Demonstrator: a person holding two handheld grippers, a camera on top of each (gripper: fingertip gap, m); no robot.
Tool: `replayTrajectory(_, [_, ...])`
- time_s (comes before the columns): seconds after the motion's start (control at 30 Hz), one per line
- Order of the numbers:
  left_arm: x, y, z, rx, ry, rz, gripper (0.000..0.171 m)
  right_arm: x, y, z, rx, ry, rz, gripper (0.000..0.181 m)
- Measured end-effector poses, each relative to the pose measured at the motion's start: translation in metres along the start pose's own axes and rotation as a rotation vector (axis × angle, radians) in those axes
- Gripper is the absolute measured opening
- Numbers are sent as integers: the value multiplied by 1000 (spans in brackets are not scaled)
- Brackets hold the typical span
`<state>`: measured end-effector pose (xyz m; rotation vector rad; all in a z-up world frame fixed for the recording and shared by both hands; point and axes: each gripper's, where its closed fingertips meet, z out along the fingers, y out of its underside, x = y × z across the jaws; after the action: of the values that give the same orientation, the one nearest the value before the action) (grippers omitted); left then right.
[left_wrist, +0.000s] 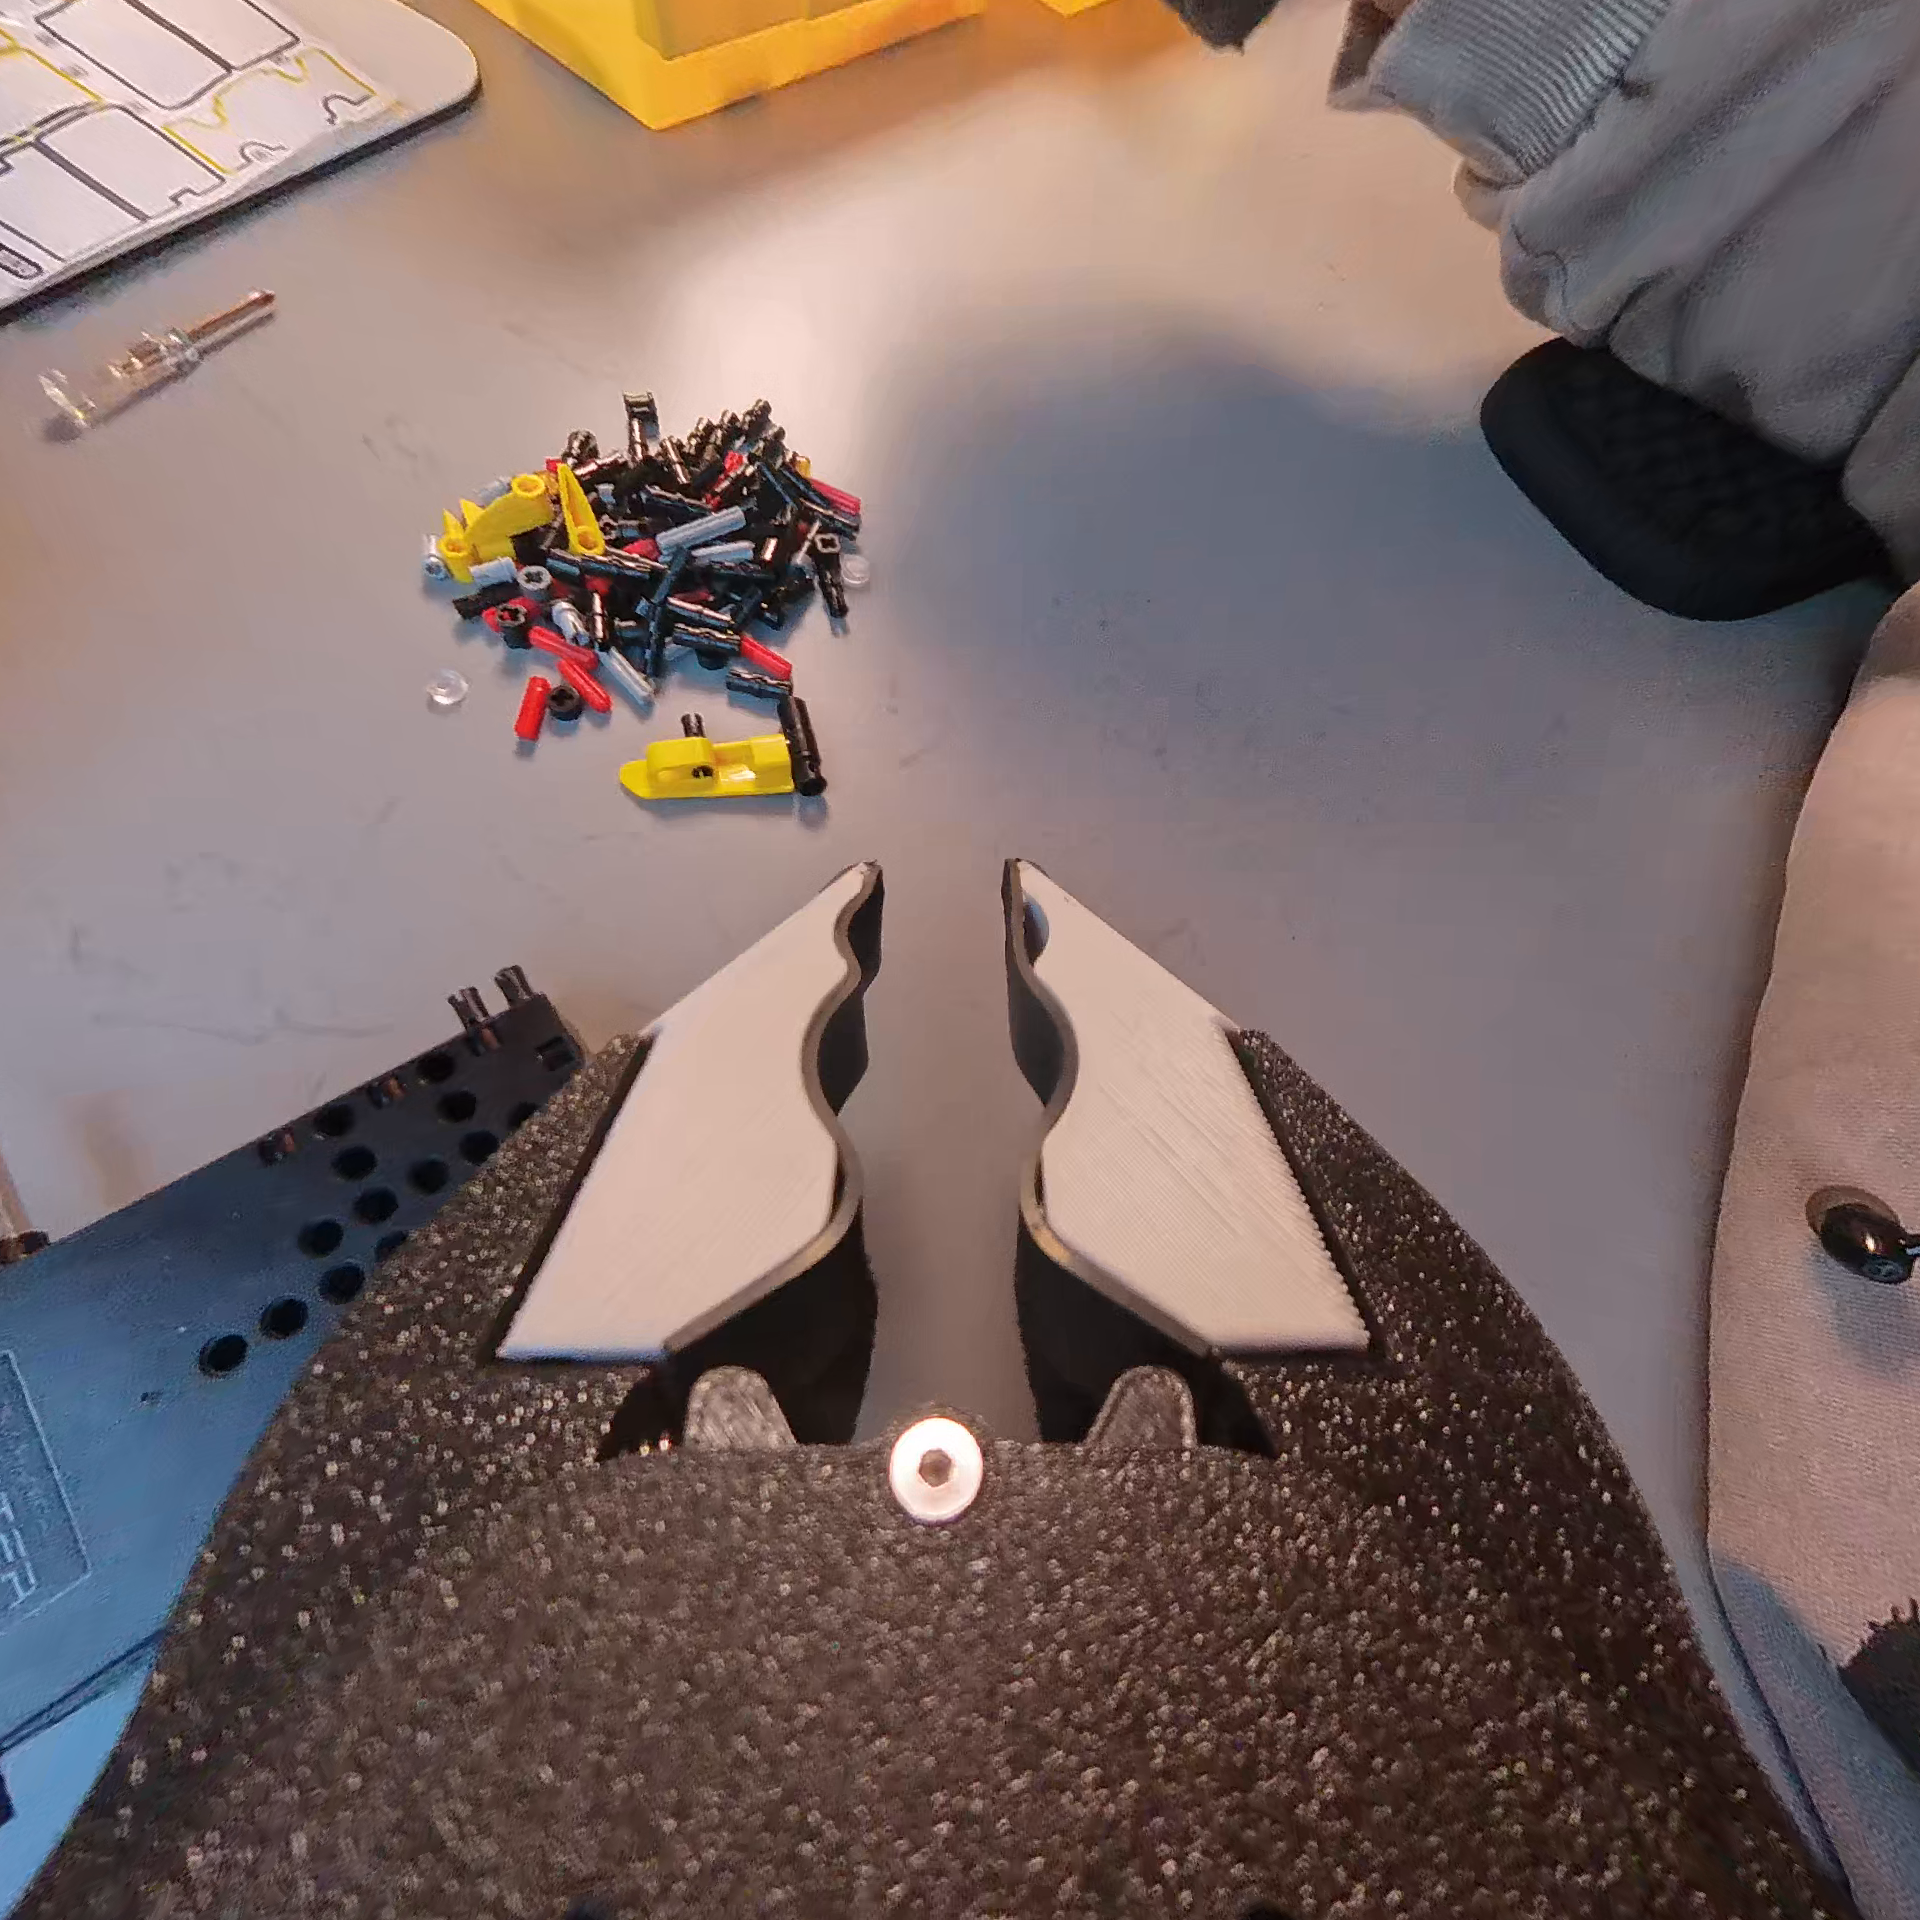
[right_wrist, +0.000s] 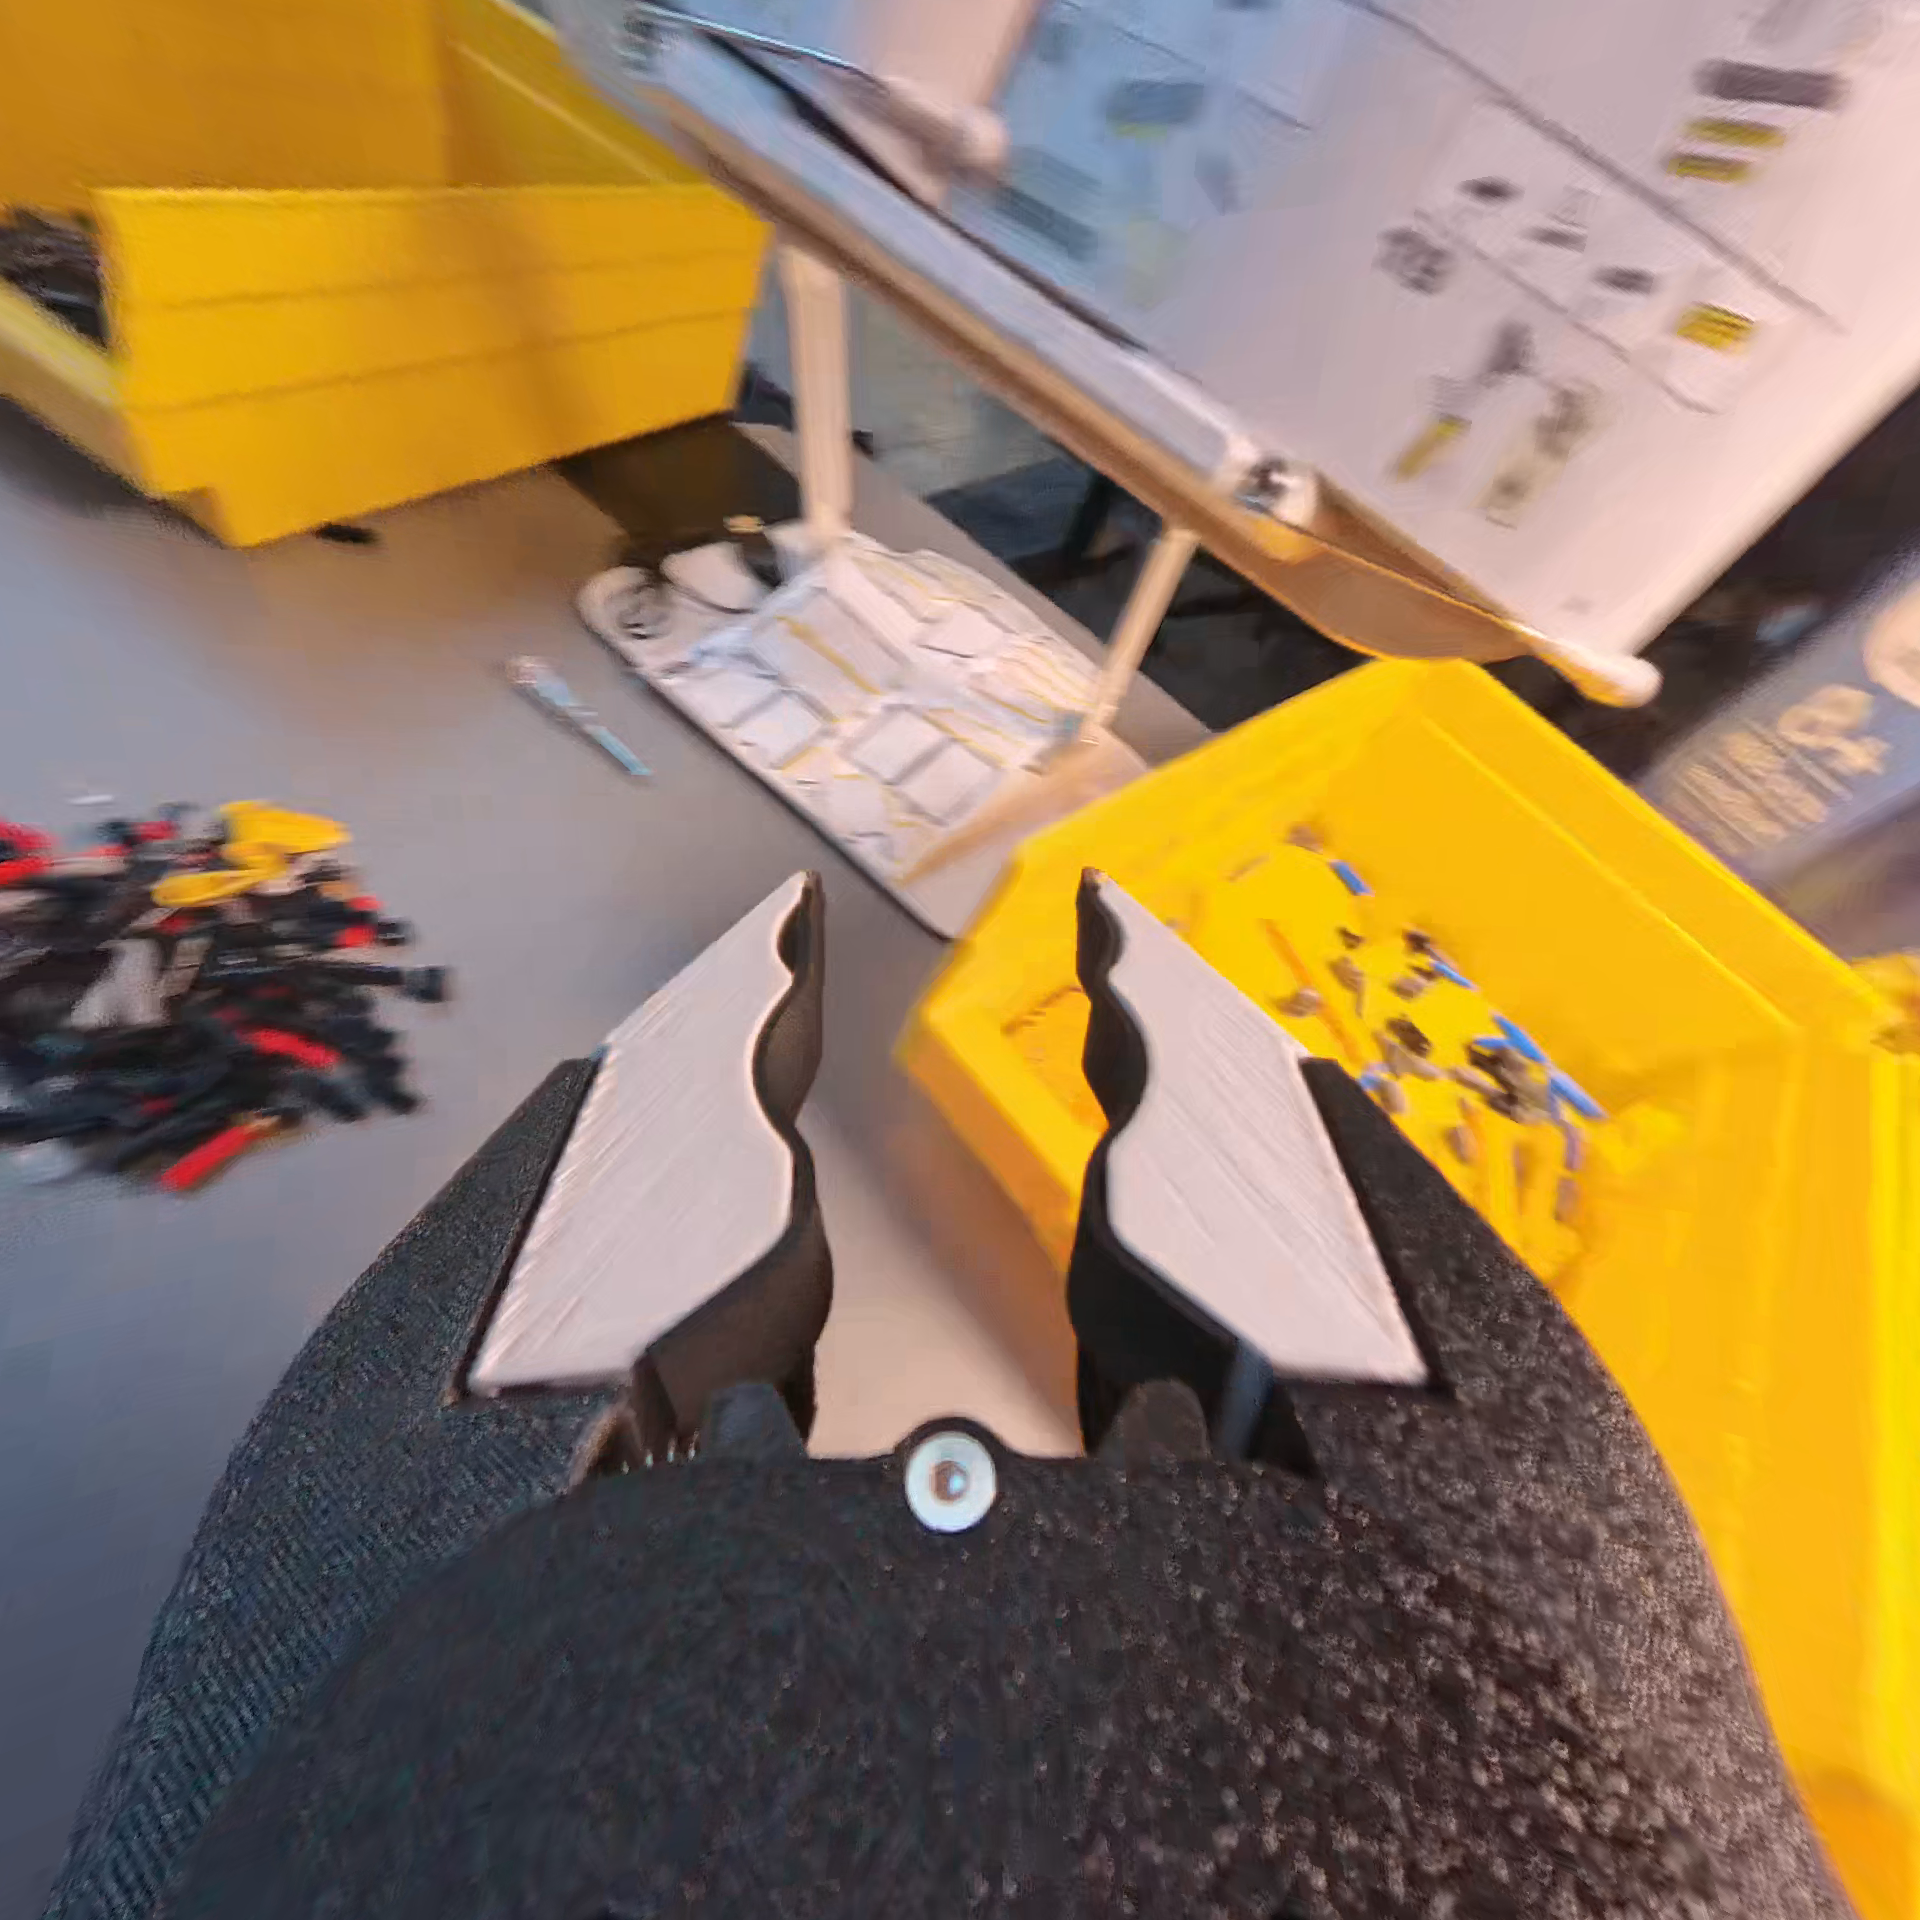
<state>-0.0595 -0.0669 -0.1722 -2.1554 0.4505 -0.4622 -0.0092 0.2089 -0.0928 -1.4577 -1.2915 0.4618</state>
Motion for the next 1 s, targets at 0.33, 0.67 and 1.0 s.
replayTrajectory(0.33, [-4, 2, -3, 4, -15, 3, 23, -253, 15, -12, -206, -711, -162, 35])
replayTrajectory(0.67, [-2, -6, -6, 75, 59, -140, 27, -262, 1, -30, -62, -737, -275, 9])
replayTrajectory(1.0, [31, -63, -35, 429, 479, -436, 18, -248, -67, -99, 316, -749, -16, 0])
